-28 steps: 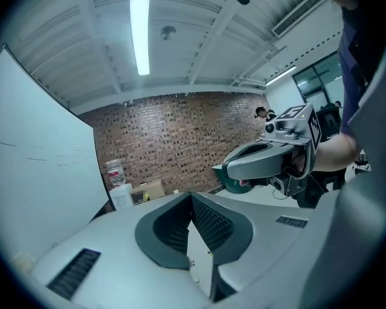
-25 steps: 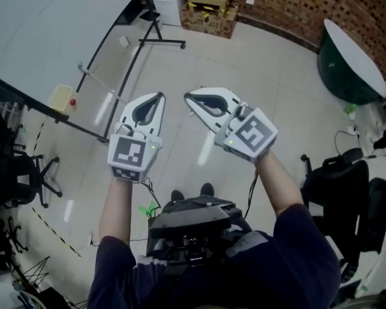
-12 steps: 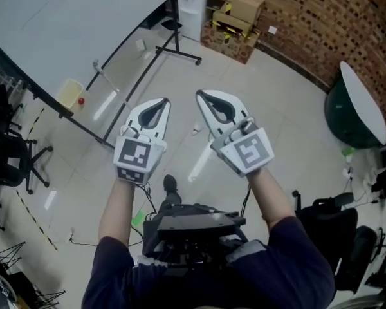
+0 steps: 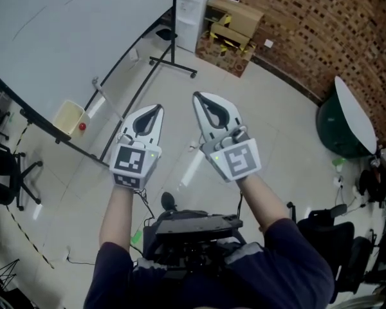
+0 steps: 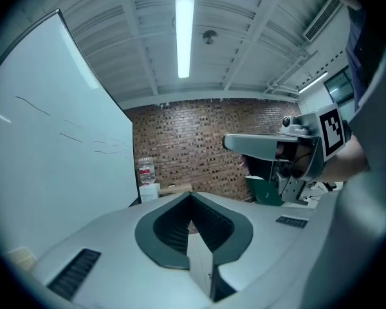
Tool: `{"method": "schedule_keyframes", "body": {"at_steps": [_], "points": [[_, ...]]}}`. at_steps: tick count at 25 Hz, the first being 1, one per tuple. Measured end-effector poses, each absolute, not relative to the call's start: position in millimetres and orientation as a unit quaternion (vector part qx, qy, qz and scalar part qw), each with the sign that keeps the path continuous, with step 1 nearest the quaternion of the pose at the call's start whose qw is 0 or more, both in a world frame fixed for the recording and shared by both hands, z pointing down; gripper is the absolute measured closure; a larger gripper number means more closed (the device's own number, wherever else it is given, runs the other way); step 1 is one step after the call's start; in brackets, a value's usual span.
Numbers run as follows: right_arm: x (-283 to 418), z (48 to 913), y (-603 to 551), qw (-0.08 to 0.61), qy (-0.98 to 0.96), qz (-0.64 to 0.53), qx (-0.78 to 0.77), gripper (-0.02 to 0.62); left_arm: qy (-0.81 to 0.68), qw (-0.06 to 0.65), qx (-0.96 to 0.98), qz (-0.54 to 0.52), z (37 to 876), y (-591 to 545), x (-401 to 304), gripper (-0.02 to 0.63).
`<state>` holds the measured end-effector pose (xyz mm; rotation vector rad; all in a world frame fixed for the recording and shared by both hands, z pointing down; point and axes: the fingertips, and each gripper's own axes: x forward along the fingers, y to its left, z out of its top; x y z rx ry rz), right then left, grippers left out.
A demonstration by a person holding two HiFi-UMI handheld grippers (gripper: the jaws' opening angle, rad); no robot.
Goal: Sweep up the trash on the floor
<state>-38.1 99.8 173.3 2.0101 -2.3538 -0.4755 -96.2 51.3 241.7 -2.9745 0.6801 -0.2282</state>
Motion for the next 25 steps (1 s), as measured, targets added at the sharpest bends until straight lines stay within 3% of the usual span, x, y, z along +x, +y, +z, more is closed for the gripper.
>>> {"method": "schedule_keyframes", "body": {"at_steps": [12, 25], "points": [[-57.2, 191.2, -23.7, 0.045, -0.763, -0.082, 0.640, 0.580, 0.237, 0.017, -0.968, -0.075, 254.8, -51.5, -113.7, 0.606], [42.9, 213.3, -157.8, 0.022, -0.763, -0.043, 0.644, 0.580, 0.326, 0.013, -0.938, -0.120, 265.9, -152.5, -70.9, 0.606]]}}
